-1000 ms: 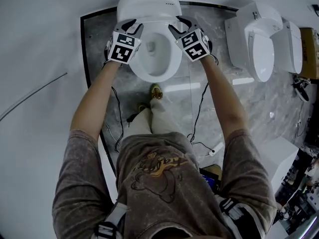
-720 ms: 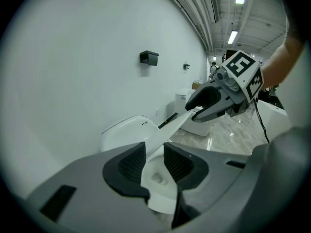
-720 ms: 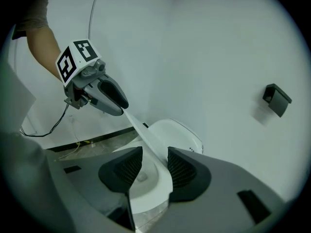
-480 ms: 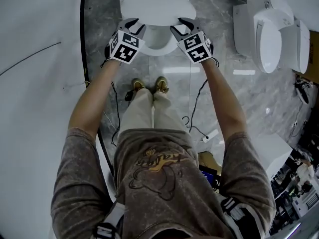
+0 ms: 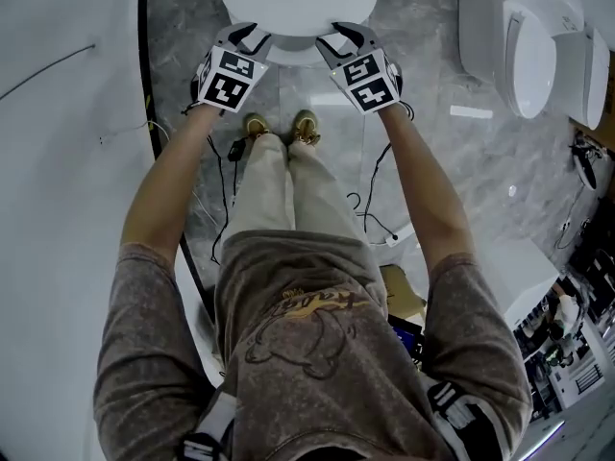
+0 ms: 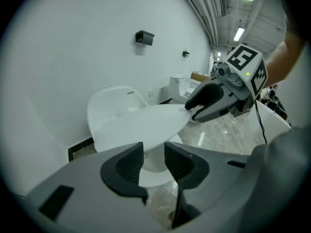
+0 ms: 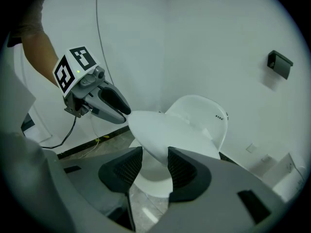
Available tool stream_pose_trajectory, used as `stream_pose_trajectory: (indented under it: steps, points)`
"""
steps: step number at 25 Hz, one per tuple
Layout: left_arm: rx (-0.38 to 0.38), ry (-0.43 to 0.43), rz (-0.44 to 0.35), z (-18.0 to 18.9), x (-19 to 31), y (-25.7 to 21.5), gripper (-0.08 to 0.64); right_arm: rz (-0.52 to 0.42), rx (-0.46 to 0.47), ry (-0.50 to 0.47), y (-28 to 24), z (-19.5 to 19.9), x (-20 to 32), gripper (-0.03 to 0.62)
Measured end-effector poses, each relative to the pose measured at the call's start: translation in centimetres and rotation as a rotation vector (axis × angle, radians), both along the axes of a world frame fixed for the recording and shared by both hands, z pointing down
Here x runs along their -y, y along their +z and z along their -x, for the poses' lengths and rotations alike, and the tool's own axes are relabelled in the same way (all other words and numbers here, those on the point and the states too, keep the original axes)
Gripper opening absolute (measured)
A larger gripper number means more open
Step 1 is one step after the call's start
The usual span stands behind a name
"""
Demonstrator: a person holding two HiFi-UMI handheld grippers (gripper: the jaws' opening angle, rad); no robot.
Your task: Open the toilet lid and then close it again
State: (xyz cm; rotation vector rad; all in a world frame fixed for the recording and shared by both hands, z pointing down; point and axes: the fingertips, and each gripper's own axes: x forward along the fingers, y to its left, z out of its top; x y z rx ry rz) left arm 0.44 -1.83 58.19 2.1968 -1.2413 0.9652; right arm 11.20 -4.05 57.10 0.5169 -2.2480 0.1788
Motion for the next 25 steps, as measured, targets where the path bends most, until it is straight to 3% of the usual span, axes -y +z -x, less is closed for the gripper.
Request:
stream_pose_trajectory:
  steps: [12,25]
  points:
    - [-0.024,-0.054,0.131,-0.9,-4.6,11.1,0.140,0.105,-0.031,-0.008,10.9,-1.1,-4.6,0.164]
    - [-0.041,-0.113,0.244,-1.1,-5.5,20.3,0.150,0.175,-0.081,-0.001,20.3,-1.0,-5.7,0.147]
